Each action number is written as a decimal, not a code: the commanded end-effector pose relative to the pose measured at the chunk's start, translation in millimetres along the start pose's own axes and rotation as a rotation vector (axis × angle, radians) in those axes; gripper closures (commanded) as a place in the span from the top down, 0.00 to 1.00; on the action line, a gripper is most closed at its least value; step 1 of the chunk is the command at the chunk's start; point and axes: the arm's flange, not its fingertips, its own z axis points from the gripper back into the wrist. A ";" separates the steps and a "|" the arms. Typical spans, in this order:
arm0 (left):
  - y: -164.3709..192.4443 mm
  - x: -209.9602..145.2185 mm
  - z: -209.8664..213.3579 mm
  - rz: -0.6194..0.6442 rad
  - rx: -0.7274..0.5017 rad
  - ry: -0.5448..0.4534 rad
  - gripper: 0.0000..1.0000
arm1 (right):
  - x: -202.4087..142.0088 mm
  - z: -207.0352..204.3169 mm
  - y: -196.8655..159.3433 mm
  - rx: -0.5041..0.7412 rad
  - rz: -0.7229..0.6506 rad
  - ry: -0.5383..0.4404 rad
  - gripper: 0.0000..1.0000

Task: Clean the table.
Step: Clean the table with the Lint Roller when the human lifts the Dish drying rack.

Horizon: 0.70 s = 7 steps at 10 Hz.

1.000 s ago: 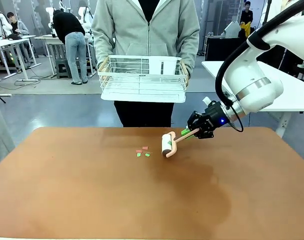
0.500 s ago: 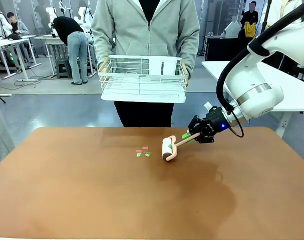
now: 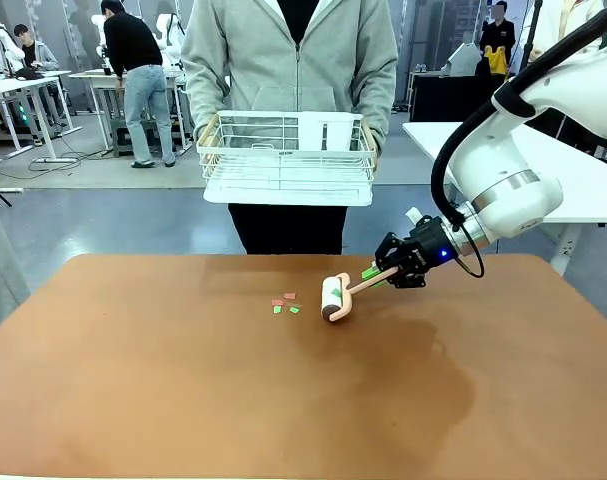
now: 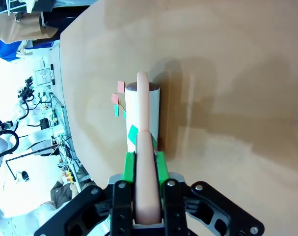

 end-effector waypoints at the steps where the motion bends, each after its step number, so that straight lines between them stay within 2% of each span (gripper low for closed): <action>1: -1.3 -2.9 2.4 -0.001 -0.006 0.002 1.00 | 3.0 -10.4 -5.6 0.002 -0.034 0.024 0.21; 5: -1.3 -2.9 2.4 -0.001 -0.006 0.002 1.00 | 4.4 -41.0 23.1 0.006 0.036 0.071 0.21; 7: -1.3 -2.9 2.4 -0.001 -0.006 0.002 1.00 | 5.7 -71.7 32.6 0.010 0.031 0.105 0.21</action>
